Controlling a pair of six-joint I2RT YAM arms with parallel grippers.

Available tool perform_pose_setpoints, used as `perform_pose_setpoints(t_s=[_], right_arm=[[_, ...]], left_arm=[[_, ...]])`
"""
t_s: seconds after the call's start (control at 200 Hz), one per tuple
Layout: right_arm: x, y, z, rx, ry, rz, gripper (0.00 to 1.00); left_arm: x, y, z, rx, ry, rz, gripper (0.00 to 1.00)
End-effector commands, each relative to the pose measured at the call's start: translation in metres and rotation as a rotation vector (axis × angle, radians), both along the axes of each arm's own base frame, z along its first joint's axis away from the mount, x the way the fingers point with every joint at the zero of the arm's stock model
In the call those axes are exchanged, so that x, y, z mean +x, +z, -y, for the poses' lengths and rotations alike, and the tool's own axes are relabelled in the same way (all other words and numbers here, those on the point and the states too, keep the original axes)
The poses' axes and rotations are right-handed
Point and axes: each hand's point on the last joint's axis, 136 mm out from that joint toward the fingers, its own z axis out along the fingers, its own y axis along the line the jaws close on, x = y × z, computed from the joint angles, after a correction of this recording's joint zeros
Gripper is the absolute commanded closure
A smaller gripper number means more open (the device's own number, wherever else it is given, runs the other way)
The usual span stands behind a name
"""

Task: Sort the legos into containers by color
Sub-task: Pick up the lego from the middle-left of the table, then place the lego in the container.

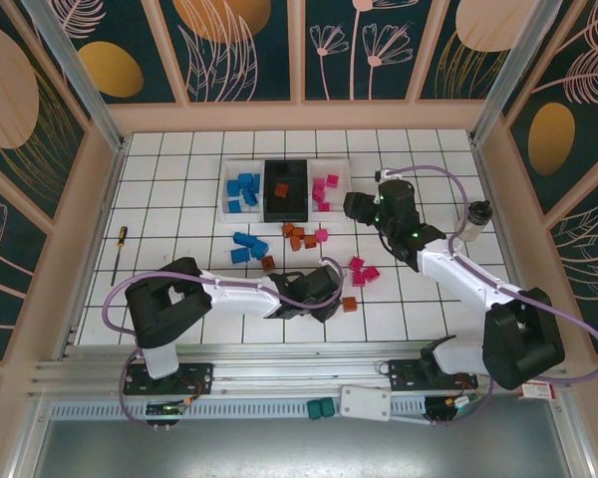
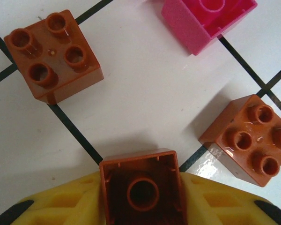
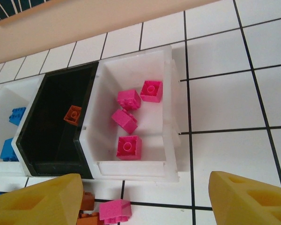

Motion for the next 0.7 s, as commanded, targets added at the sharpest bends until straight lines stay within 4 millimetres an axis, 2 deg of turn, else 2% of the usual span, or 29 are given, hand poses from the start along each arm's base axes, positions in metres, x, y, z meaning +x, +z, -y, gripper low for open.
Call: perform_pose_setpoints(t_s=[0.0,0.075,0.09,0.155,0.365,0.43,0.46,0.48,0.576,0.696], right_arm=[[0.000,0.008,0.006,0.029,-0.018,0.029,0.28],[-0.002,0.006,0.006,0.028,-0.016,0.024,0.28],[-0.003,0.005,0.006,0.029,-0.017,0.023,0.28],[-0.005,0.003,0.007,0.033,-0.016,0.020,0.28],[-0.012,0.000,0.008,0.041,-0.013,0.017,0.28],[-0.013,-0.001,0.010,0.038,-0.018,0.016,0.28],[-0.014,-0.002,0.011,0.038,-0.019,0.015,0.28],[-0.014,-0.002,0.011,0.038,-0.019,0.015,0.28],[-0.017,-0.005,0.012,0.038,-0.020,0.009,0.28],[-0.021,-0.005,0.013,0.047,-0.016,0.008,0.28]], left_arm=[[0.006,0.019,-0.003,-0.037,0.031,0.041,0.64],[0.017,0.030,-0.010,-0.068,0.068,0.054,0.66],[0.021,0.041,-0.012,-0.097,0.082,0.064,0.66],[0.039,0.060,-0.023,-0.163,0.135,0.070,0.67],[0.118,0.129,-0.071,-0.317,0.338,0.167,0.67],[0.144,0.146,-0.084,-0.357,0.396,0.185,0.66],[0.152,0.144,-0.090,-0.355,0.420,0.185,0.66],[0.163,0.159,-0.090,-0.379,0.431,0.207,0.66],[0.197,0.168,-0.098,-0.382,0.487,0.227,0.66],[0.237,0.166,-0.106,-0.384,0.554,0.225,0.69]])
